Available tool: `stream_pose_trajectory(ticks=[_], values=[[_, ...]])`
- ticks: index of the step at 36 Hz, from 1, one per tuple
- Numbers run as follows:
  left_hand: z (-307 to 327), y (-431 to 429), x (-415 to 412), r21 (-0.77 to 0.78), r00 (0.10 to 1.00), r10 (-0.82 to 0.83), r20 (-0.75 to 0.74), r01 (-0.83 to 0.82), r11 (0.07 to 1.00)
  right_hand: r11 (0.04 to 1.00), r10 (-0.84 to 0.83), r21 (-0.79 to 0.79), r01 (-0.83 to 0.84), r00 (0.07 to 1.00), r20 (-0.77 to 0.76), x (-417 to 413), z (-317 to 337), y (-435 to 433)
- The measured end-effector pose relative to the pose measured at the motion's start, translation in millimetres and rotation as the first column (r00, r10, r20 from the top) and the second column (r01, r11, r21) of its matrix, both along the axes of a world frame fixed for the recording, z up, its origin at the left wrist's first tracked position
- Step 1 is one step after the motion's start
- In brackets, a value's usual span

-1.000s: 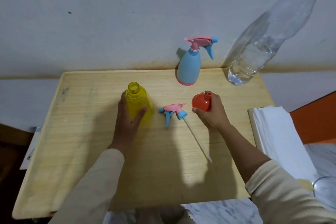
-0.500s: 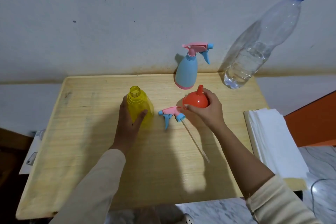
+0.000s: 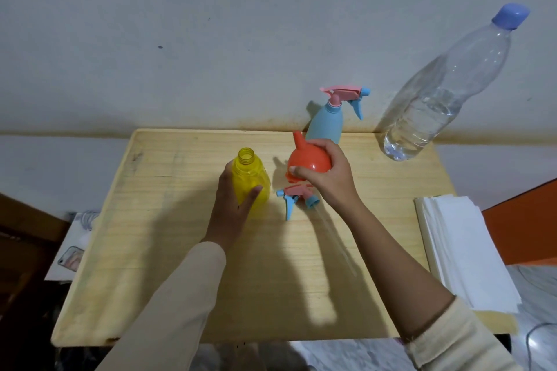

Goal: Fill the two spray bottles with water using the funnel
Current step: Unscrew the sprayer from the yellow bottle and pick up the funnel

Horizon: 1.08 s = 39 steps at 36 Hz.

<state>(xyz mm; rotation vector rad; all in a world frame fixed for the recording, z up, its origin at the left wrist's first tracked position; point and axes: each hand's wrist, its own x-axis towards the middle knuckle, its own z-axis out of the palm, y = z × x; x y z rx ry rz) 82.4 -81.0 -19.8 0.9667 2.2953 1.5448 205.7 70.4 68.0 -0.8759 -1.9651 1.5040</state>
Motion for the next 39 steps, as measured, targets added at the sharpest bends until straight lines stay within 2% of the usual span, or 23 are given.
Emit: stream_pose_trajectory(ticks=[6, 14, 24, 31, 35, 37, 39], values=[[5, -1, -1, 0.038, 0.999, -0.041, 0.017, 0.04, 0.998, 0.986, 0.074, 0.144, -0.083, 0.995, 0.071, -20, 21, -9], [4, 1, -5, -0.005, 0.999, -0.045, 0.005, 0.045, 0.999, 0.888, 0.188, 0.402, -0.223, 0.974, 0.124, -42, 41, -13], [4, 3, -5, -0.028, 0.999, -0.008, 0.038, 0.009, 1.0, 0.769, 0.275, 0.511, -0.384, 0.92, 0.279, -53, 52, -13], [4, 4, -6, -0.027, 0.999, -0.006, 0.036, 0.007, 1.0, 0.582, 0.211, 0.66, -0.475, 0.872, 0.441, -68, 63, -19], [4, 4, -5, -0.045, 0.998, 0.013, 0.065, -0.01, 0.999, 0.465, 0.179, 0.691, -0.554, 0.823, 0.539, -80, 71, -23], [5, 4, -4, -0.045, 0.997, 0.013, 0.077, -0.01, 0.999, 0.455, 0.174, 0.693, -0.56, 0.819, 0.547, -86, 71, -26], [4, 4, -5, -0.034, 0.997, 0.004, 0.08, -0.001, 0.999, 0.487, 0.205, 0.677, -0.552, 0.825, 0.526, -90, 69, -29]])
